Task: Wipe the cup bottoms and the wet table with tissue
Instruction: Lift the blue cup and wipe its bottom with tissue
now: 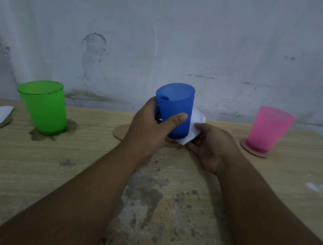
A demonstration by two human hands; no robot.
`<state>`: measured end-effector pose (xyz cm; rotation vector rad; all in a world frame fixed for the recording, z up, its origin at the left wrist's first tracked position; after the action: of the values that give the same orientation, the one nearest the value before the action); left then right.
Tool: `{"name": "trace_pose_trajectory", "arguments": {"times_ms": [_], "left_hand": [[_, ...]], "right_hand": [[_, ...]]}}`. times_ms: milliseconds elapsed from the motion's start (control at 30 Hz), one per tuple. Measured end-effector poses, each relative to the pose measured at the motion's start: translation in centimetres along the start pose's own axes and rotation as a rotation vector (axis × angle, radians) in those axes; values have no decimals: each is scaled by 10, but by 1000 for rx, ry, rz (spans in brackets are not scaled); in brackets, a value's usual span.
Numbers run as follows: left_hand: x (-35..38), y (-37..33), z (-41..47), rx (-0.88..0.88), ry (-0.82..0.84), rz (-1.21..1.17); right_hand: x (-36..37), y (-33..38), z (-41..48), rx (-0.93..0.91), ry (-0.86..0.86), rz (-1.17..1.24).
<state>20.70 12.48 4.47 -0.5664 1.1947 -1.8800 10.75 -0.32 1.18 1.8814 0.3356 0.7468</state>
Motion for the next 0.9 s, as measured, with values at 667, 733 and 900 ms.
{"name": "trace_pose_trajectory", "arguments": {"times_ms": [667, 733, 900], "left_hand": [[-8, 1, 1, -5, -90, -10], [-10, 1, 2, -7, -99, -9], [-12, 1, 3, -13, -121, 6]], "right_hand": [[10, -11, -7, 42, 80, 180], [11, -14, -6, 86, 83, 191], [13, -18, -8, 145, 102, 167]]}}
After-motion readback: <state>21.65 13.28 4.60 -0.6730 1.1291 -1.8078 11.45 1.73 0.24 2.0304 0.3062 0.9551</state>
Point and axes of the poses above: each hand's wrist, its own z-axis towards the middle knuckle, its own x-axis out of the palm, y = z × x, the point moved 6 cm from there along z, towards the middle knuckle, and after that the axes turned 6 degrees about -y, right-handed, at the moved point
